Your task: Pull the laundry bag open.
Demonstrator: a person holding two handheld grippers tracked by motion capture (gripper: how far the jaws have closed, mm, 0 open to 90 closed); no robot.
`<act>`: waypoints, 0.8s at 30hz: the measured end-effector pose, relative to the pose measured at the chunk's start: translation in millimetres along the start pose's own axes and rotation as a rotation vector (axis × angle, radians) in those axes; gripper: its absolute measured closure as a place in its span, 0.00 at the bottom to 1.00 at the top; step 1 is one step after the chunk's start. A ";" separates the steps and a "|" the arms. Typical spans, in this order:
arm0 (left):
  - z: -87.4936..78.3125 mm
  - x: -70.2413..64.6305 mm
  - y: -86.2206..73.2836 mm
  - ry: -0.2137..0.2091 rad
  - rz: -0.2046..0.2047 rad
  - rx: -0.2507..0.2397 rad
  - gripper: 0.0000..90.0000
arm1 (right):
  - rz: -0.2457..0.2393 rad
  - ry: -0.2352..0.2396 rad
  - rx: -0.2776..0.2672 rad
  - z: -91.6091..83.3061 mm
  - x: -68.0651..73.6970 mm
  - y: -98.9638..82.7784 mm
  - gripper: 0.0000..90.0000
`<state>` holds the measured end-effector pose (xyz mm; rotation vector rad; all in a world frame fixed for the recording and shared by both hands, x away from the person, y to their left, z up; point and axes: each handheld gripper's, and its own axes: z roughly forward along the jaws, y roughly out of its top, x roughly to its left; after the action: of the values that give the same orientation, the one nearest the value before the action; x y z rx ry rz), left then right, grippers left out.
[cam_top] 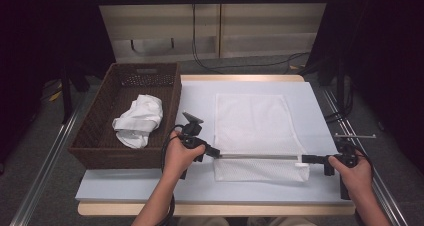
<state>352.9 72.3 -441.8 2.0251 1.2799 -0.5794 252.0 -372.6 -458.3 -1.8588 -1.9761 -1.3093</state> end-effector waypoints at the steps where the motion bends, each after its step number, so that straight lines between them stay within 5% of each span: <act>1: -0.5 0.1 0.0 0.000 0.003 0.000 0.96 | -0.001 -0.007 0.003 0.6 0.1 0.0 0.98; 14: -2.7 1.2 -2.0 -0.016 -0.017 -0.003 0.96 | -0.005 0.006 0.002 1.7 0.8 1.2 0.98; 24: -3.8 3.4 -3.9 0.015 -0.020 -0.015 0.96 | -0.003 -0.008 0.003 1.8 0.6 2.7 0.98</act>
<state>350.9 78.3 -442.6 2.0099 1.3114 -0.5629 255.0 -371.3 -457.7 -1.8630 -1.9843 -1.3014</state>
